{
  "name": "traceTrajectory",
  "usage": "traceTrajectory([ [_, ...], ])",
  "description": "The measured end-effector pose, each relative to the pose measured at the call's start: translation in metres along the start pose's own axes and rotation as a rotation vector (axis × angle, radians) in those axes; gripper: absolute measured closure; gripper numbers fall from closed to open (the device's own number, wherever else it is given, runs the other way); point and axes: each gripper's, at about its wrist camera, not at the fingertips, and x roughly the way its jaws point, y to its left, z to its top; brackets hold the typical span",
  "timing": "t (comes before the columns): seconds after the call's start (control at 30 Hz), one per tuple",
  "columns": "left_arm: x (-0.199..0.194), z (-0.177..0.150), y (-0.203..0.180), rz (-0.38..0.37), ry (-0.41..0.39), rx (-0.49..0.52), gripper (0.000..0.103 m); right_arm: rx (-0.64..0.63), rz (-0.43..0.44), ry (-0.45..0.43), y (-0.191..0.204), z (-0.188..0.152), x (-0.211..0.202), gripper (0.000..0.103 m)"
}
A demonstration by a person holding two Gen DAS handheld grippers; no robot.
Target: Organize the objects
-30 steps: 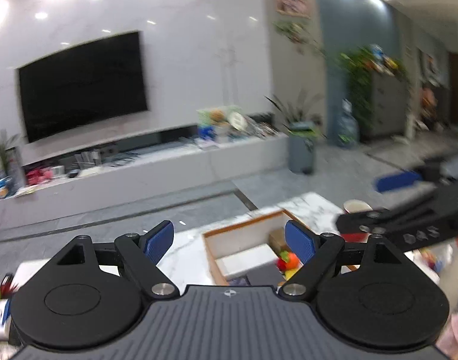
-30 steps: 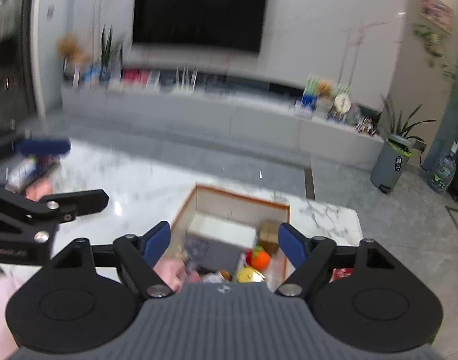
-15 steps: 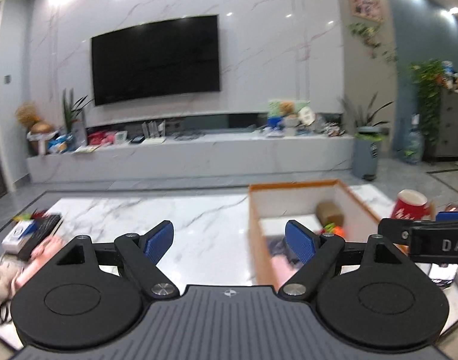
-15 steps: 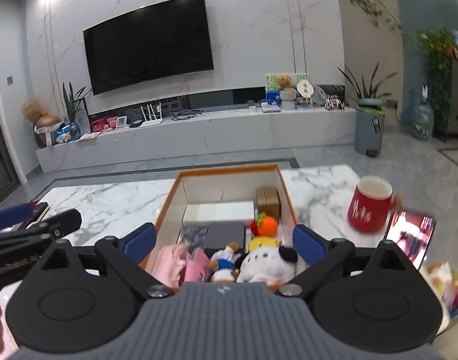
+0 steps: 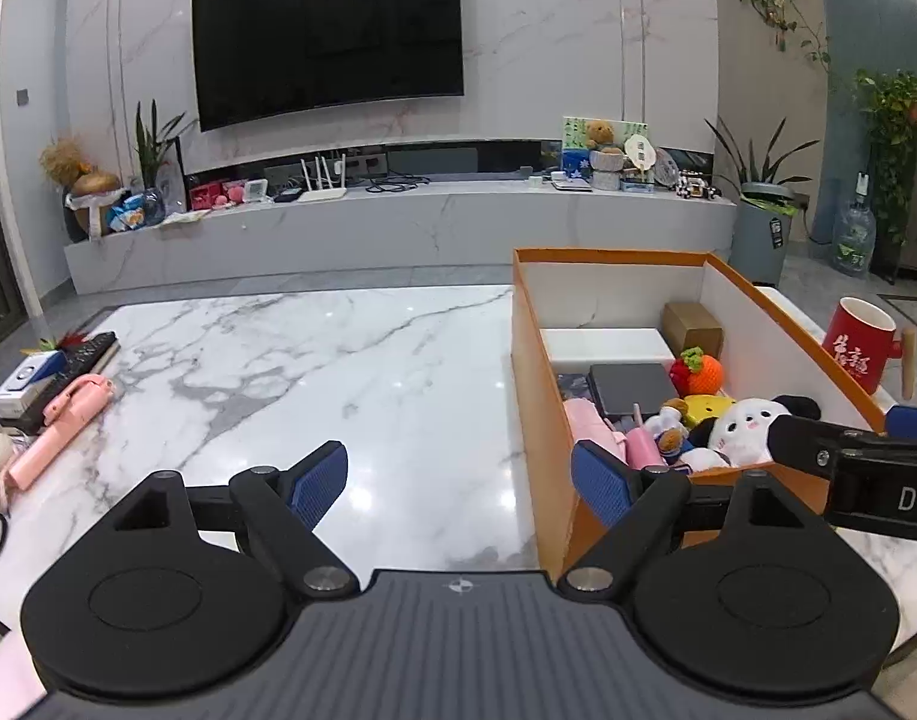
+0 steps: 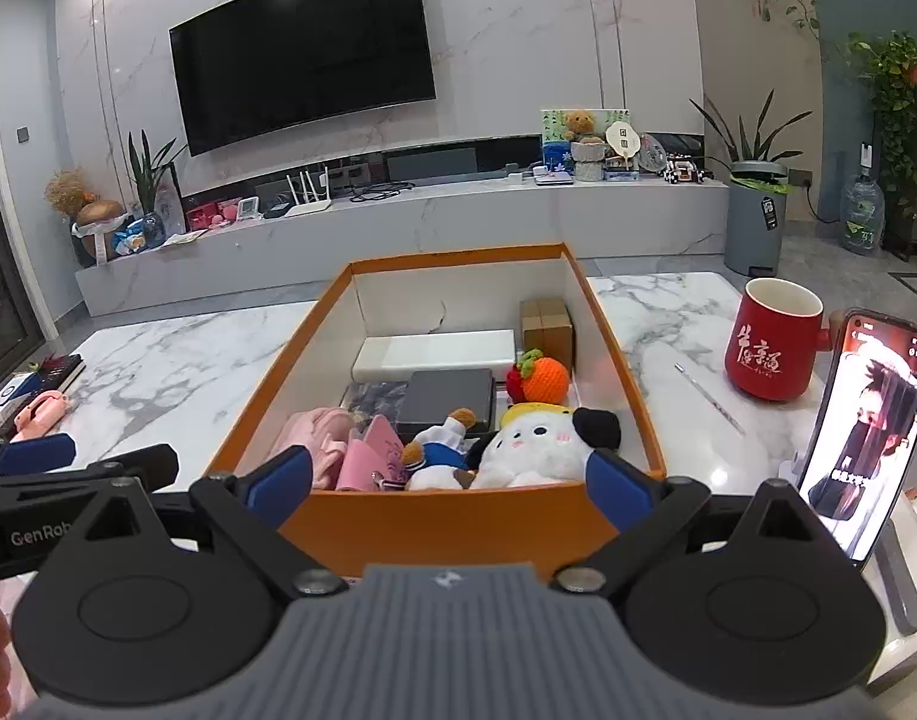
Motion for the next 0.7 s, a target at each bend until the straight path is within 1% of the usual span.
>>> traceTrajectory([
  [0.2, 0.0, -0.001, 0.0, 0.011, 0.032, -0.021, 0.005, -0.06, -0.023, -0.024, 0.005, 0.001, -0.005, 0.005],
  [0.5, -0.01, 0.0, 0.001, 0.018, 0.048, -0.004, 0.005, -0.07, -0.017, -0.001, 0.009, -0.001, -0.011, 0.005],
  [0.7, -0.01, 0.002, 0.003, 0.019, 0.054, 0.0, 0.005, -0.09, -0.012, 0.016, 0.013, -0.005, -0.011, 0.005],
])
